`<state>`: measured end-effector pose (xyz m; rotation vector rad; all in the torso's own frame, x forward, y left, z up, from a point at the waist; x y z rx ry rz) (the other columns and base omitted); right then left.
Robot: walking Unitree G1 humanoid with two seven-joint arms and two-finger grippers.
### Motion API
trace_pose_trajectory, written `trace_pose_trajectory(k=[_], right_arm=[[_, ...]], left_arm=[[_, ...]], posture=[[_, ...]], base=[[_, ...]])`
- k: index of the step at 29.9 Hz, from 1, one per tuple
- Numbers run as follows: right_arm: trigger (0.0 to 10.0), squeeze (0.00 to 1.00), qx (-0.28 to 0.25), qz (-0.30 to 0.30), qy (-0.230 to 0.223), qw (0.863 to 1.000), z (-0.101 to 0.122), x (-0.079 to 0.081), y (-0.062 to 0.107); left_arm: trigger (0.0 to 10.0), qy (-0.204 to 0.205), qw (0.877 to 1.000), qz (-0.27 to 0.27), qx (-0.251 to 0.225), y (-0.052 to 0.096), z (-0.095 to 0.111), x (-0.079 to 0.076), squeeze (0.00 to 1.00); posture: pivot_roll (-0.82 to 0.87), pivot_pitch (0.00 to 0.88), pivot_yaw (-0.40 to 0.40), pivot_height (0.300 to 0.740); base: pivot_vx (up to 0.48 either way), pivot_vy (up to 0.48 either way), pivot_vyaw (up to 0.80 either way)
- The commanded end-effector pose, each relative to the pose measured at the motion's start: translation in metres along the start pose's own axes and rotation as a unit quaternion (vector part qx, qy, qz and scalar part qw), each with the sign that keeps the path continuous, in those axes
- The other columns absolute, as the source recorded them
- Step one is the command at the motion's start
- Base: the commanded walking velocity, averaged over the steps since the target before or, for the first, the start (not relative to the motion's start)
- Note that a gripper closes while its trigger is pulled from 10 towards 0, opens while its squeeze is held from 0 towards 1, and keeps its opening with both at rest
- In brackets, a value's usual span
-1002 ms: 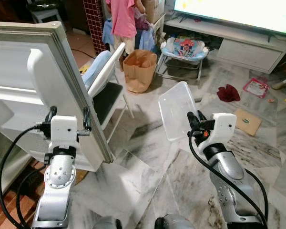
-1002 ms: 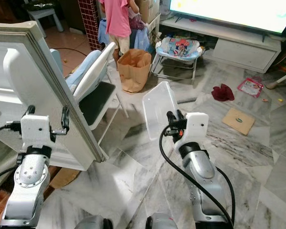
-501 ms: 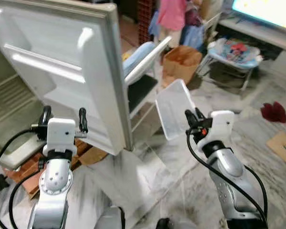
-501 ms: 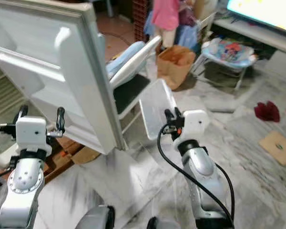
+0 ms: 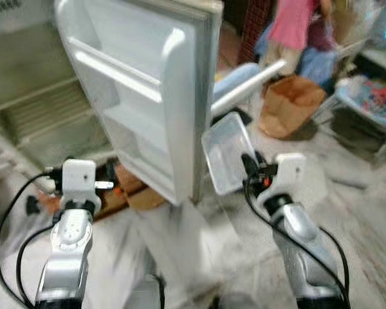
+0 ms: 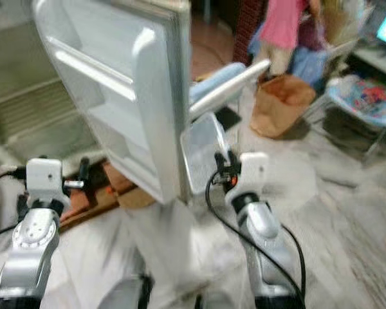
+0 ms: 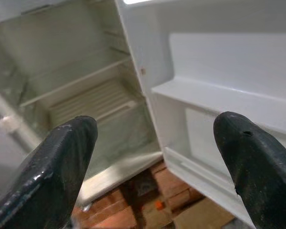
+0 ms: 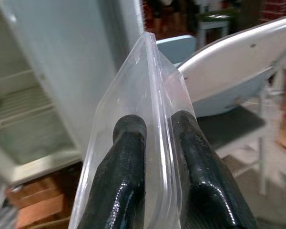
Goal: Restocking fridge
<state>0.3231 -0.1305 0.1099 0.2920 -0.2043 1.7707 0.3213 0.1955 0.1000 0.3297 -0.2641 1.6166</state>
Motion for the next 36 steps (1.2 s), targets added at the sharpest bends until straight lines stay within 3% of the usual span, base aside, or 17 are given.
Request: trace_pose_trajectory(k=[1,10,15,23,31,34,36], right_arm=[[10.0,0.00,-0.005,-0.013,0.000,1.000,0.002,-0.008,0.001],[10.0,0.00,-0.006,-0.022,0.000,1.000,0.002,-0.013,0.002],[10.0,0.00,-0.004,-0.021,0.000,1.000,0.000,-0.013,0.004],[10.0,0.00,0.004,-0.027,-0.006,1.000,-0.006,-0.015,0.005],[10.0,0.00,0.007,-0.021,-0.006,1.000,-0.007,-0.013,0.005],[10.0,0.00,0.008,-0.013,-0.008,1.000,-0.007,-0.009,0.003],[10.0,0.00,0.007,-0.011,-0.010,1.000,-0.006,-0.007,0.001]], left_arm=[[10.0,0.000,1.000,-0.011,-0.006,0.000,0.002,-0.004,0.00],[10.0,0.002,0.997,-0.062,-0.038,0.000,0.017,-0.028,0.00],[10.0,0.000,0.997,-0.065,-0.041,0.001,0.018,-0.031,0.00],[10.0,0.012,0.998,-0.049,-0.043,-0.003,0.020,-0.026,0.00],[10.0,0.020,0.999,-0.014,-0.020,-0.005,0.006,-0.012,0.00],[10.0,0.074,0.996,0.027,0.028,-0.008,-0.006,0.000,0.00],[10.0,0.069,0.997,0.026,0.018,-0.009,-0.004,0.001,0.00]], posture=[[-0.01,0.066,-0.023,0.740],[-0.01,0.055,-0.021,0.740],[-0.01,0.054,-0.019,0.740],[0.00,0.060,-0.016,0.740],[0.00,0.064,-0.021,0.740],[0.00,0.066,-0.018,0.740],[0.00,0.066,-0.015,0.740]], base=[[0.000,0.480,0.78],[0.000,0.479,0.00],[0.000,0.475,0.00],[0.000,0.476,0.00],[0.000,0.477,0.00],[0.000,0.480,0.00],[0.000,0.480,0.00]])
Point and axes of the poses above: a point about 5 cm out from each wrist's last joint towards the gripper, its own y axis pointing back from the gripper into the wrist, its own z axis along the axis of the wrist's last joint, x = y × z, the point moved 6 cm from there along -y, pointing out of the wrist towards the gripper, and after that the axes turned 10 degrees about -y, right-handed, at the moved point
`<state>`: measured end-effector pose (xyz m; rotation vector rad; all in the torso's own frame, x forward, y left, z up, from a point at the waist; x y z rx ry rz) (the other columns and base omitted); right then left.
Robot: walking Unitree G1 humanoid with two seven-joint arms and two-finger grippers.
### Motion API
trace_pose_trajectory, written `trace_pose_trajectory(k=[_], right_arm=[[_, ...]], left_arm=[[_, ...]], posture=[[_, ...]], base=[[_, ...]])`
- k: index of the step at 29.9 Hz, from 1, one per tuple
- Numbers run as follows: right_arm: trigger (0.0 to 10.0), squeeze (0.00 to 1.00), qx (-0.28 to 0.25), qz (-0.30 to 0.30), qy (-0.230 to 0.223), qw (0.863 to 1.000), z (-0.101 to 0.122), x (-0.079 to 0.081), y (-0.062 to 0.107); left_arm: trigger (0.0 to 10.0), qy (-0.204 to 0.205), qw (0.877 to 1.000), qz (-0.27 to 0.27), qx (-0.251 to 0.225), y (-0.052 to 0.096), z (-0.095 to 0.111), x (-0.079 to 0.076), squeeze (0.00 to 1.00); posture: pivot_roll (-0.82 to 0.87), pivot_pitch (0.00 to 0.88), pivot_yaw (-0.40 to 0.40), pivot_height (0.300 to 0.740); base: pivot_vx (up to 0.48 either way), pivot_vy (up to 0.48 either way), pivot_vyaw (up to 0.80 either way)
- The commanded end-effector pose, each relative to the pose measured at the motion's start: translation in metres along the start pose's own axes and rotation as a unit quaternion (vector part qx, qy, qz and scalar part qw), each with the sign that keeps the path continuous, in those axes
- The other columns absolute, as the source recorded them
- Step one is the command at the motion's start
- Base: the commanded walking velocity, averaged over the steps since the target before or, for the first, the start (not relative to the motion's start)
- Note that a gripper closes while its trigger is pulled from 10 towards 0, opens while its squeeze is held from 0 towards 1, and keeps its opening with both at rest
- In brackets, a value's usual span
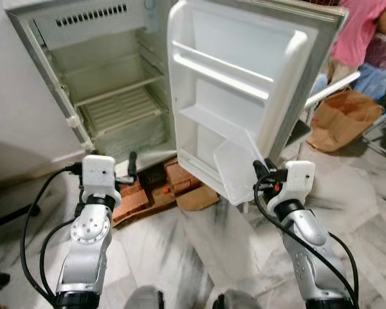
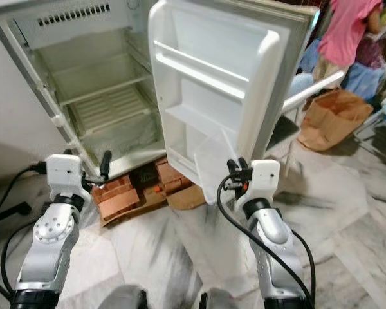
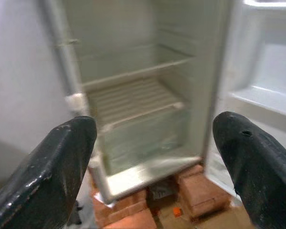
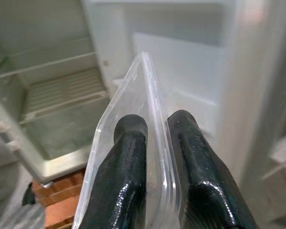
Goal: Restocking fridge
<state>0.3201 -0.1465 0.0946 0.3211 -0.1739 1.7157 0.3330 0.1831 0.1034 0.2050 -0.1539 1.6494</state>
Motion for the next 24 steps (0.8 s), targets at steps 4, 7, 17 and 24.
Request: trace_pose_trajectory(k=[4,7,17,24], right_arm=[[10.0,0.00,-0.018,0.040,0.006,0.999,0.011,0.020,-0.008],[10.0,0.00,-0.021,0.040,0.005,0.999,0.012,0.021,-0.009],[10.0,0.00,-0.024,0.038,-0.001,0.999,0.013,0.022,-0.013],[10.0,0.00,-0.027,0.037,-0.001,0.999,0.015,0.022,-0.013]], left_arm=[[10.0,0.026,0.998,0.046,0.041,0.000,-0.015,0.019,0.00],[10.0,0.029,0.997,0.050,0.045,-0.002,-0.015,0.020,0.00],[10.0,0.016,0.999,0.022,0.035,-0.003,-0.018,0.020,0.00],[10.0,0.010,0.999,0.011,0.040,-0.003,-0.021,0.015,0.00]], posture=[[0.00,0.068,-0.009,0.740],[0.00,0.068,-0.009,0.740],[0.01,0.070,-0.009,0.740],[0.00,0.070,-0.014,0.740]], base=[[0.000,0.240,0.17],[0.000,0.000,0.80],[0.000,0.000,0.77],[0.037,0.000,0.00]])
Point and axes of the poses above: a point about 5 cm out from each wrist's last joint towards the gripper, its own y axis pointing back from the gripper into the wrist, its own z axis along the axis of the wrist's last joint, x = y × z, the point moved 6 cm from there along -y, pointing out of the wrist towards the gripper, and after that the axes turned 10 degrees about -y, right-handed, at the moved point
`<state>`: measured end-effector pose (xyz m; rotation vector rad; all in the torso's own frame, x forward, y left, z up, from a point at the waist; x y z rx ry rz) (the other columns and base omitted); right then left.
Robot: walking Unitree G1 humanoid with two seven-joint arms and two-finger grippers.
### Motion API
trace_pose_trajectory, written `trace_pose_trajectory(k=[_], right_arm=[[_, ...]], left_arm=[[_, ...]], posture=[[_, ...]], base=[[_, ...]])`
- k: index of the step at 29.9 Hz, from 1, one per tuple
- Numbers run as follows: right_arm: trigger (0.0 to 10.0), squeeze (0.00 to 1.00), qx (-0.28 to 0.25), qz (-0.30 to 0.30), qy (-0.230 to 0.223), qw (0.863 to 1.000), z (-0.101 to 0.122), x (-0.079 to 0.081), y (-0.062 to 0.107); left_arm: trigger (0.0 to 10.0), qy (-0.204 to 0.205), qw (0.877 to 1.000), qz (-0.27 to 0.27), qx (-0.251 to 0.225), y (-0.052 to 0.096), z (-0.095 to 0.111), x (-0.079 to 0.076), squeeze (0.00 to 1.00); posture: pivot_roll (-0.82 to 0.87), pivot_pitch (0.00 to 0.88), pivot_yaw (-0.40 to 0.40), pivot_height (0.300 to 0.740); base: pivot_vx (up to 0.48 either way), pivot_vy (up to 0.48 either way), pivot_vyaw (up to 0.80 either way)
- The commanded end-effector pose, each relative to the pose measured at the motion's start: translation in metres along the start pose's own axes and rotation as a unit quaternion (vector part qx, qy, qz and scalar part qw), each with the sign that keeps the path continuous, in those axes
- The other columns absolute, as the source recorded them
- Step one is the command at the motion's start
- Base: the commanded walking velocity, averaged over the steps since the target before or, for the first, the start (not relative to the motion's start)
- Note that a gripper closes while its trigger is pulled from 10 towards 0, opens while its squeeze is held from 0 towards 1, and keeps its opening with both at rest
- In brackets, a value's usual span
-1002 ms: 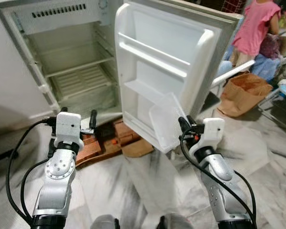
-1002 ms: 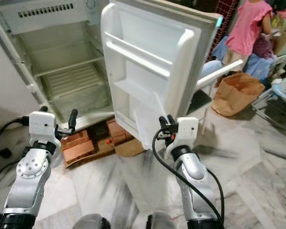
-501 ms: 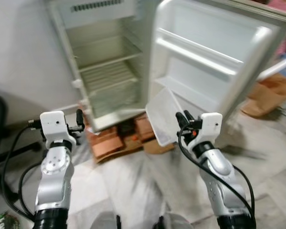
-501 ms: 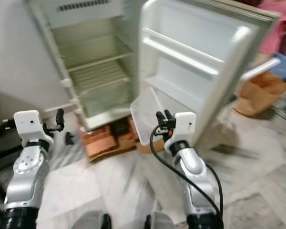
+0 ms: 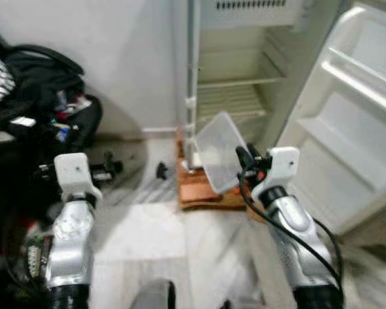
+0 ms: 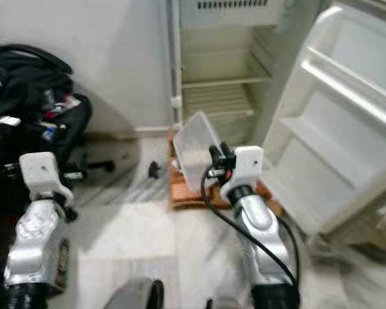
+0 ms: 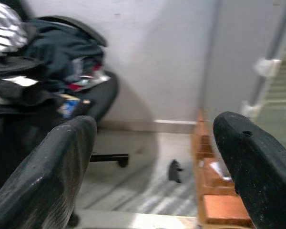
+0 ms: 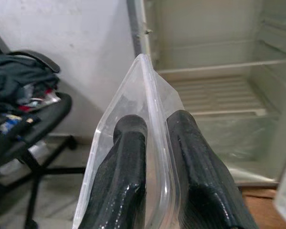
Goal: Restocking fridge
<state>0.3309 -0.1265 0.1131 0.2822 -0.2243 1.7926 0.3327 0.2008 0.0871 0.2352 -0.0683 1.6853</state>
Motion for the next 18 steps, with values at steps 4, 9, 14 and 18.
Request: trace_pose_trajectory(k=[4,9,14,18], right_arm=[[10.0,0.00,-0.005,-0.006,0.001,1.000,0.0023,-0.0018,-0.0006],[10.0,0.00,-0.006,-0.004,0.003,1.000,0.0046,-0.0028,-0.0030],[10.0,0.00,-0.007,0.006,0.010,1.000,0.0046,0.0023,-0.0038],[10.0,0.00,-0.007,0.006,0.010,1.000,0.0046,0.0027,-0.0041]], left_arm=[[10.0,-0.007,1.000,-0.001,0.010,-0.0011,-0.0048,0.0005,0.00],[10.0,-0.002,1.000,-0.008,0.003,-0.0017,-0.0007,-0.0043,0.00],[10.0,-0.005,1.000,-0.004,0.005,-0.0015,-0.0013,-0.0052,0.00],[10.0,-0.007,1.000,-0.002,0.008,-0.0002,-0.0033,-0.0070,0.00]], posture=[[0.00,0.070,-0.016,0.740],[0.00,0.068,-0.019,0.740],[0.00,0.067,-0.022,0.740],[0.00,0.067,-0.023,0.740]], base=[[0.300,0.000,0.00],[0.458,0.000,0.00],[0.480,0.000,0.00],[0.480,0.000,0.00]])
Point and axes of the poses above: a point about 5 cm out from each wrist's last joint towards the gripper, its own y axis pointing back from the gripper into the wrist, its own z axis along the axis of the wrist's last joint, x = y × z, the point moved 6 cm from there along -y, pointing out of the wrist towards the gripper, and after that the axes turned 10 degrees about -y, right-handed, at the moved point
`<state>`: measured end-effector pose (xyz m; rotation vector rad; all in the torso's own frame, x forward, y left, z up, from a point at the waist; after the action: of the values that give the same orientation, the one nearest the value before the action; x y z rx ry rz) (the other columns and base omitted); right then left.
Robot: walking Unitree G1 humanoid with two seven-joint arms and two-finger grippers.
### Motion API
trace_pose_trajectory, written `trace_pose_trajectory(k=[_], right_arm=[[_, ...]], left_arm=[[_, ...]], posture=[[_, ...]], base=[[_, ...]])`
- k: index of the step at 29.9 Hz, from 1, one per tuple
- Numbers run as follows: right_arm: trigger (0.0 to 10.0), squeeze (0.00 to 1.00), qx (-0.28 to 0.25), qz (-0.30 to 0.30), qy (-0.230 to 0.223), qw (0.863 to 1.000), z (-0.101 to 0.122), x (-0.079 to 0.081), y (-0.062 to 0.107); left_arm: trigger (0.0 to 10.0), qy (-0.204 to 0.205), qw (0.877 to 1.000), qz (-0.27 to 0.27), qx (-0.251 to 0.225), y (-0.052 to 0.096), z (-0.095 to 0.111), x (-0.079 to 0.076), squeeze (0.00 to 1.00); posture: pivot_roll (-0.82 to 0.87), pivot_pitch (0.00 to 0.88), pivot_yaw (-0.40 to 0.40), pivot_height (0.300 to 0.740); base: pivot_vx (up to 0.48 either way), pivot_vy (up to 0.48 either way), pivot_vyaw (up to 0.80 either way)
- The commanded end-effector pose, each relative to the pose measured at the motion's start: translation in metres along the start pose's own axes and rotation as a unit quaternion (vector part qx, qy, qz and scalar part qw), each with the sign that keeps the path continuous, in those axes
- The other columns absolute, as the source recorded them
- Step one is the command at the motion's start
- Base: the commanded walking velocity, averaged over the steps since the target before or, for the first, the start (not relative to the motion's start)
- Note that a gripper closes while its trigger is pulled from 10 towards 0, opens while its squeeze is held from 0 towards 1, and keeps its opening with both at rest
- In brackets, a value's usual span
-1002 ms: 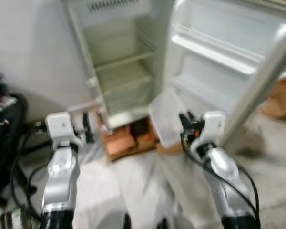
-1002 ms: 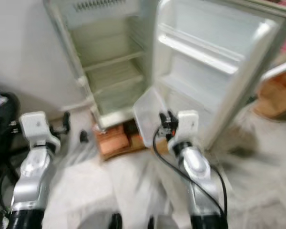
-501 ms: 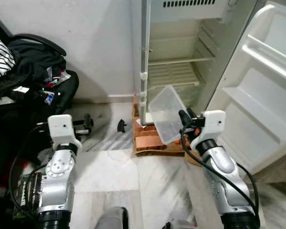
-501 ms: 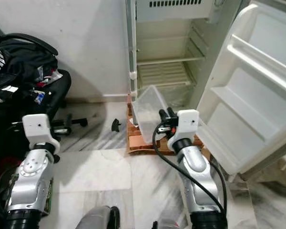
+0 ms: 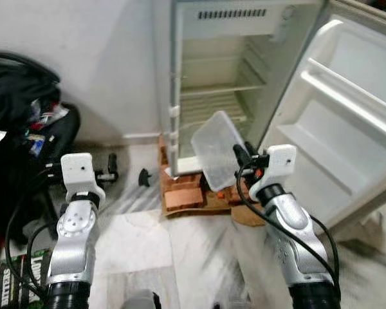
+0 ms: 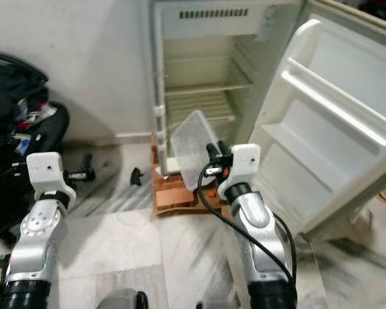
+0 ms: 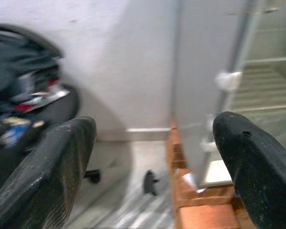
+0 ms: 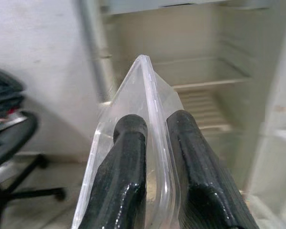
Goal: Restocking fridge
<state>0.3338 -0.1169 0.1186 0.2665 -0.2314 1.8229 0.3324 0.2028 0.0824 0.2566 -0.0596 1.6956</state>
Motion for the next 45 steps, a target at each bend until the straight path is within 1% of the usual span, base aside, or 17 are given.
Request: trace_pose_trajectory(k=[1,3,11,17,24,27,32,35,40,43,45], right_arm=[[10.0,0.00,-0.003,-0.009,0.007,1.000,0.002,-0.007,0.001],[10.0,0.00,-0.004,-0.004,0.018,1.000,0.003,-0.005,0.000],[10.0,0.00,-0.005,-0.003,0.017,1.000,0.003,-0.004,-0.001],[10.0,0.00,-0.004,-0.001,0.016,1.000,0.002,-0.003,-0.001],[10.0,0.00,-0.007,0.001,0.016,1.000,0.003,-0.001,-0.002],[10.0,0.00,-0.007,0.001,0.015,1.000,0.003,-0.001,-0.002],[10.0,0.00,-0.005,0.000,0.013,1.000,0.002,-0.003,-0.002],[10.0,0.00,0.002,-0.015,-0.026,1.000,-0.002,-0.006,-0.003],[10.0,0.00,0.017,-0.005,-0.029,0.999,-0.009,-0.002,-0.006],[10.0,0.00,0.020,-0.002,-0.041,0.999,-0.010,-0.002,-0.009],[10.0,0.00,0.029,0.009,-0.062,0.998,-0.014,0.002,-0.014]], left_arm=[[10.0,-0.004,1.000,-0.007,0.000,0.001,0.001,-0.008,0.00],[10.0,-0.005,1.000,-0.006,0.001,0.001,0.000,-0.010,0.00],[10.0,0.003,1.000,0.006,0.017,0.001,-0.005,-0.007,0.00],[10.0,-0.007,1.000,0.000,0.012,0.001,-0.003,-0.010,0.00],[10.0,-0.006,1.000,-0.003,0.013,0.000,-0.003,-0.011,0.00],[10.0,-0.004,0.999,0.005,0.033,0.004,-0.009,-0.008,0.00],[10.0,-0.012,0.999,0.002,0.041,0.014,-0.016,-0.001,0.00],[10.0,-0.019,0.999,0.005,0.051,0.019,-0.021,0.003,0.00],[10.0,-0.030,0.998,0.003,0.049,0.023,-0.017,-0.001,0.00],[10.0,-0.046,0.998,-0.010,0.048,0.028,-0.016,-0.005,0.00],[10.0,-0.073,0.995,-0.033,0.057,0.035,-0.021,-0.010,0.00]], posture=[[0.00,0.068,-0.024,0.740],[0.00,0.067,-0.023,0.740],[0.00,0.068,-0.022,0.740],[0.00,0.067,-0.019,0.740],[0.00,0.067,-0.017,0.740],[0.00,0.069,-0.016,0.740],[0.01,0.079,-0.018,0.740],[0.02,0.080,-0.020,0.740],[0.03,0.081,-0.024,0.740],[0.04,0.084,-0.024,0.740],[0.06,0.090,-0.023,0.740]], base=[[0.480,0.000,0.00],[0.480,0.000,0.00],[0.457,0.000,0.00],[0.424,0.000,0.00],[0.418,0.106,0.00],[0.245,0.309,0.00],[0.000,0.051,0.00],[0.000,0.000,0.00],[0.000,0.000,0.00],[0.000,0.000,0.00],[0.000,0.000,0.00]])
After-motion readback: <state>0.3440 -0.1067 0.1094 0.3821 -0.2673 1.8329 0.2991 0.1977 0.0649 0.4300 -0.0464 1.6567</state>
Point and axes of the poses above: a point about 5 cm out from each wrist's last joint towards the gripper, its own y axis pointing back from the gripper into the wrist, its own z axis along the axis of the wrist's last joint, x = y × z, the point moved 6 cm from there along -y, pointing out of the wrist towards the gripper, and after that the axes turned 10 degrees about -y, right-handed, at the moved point
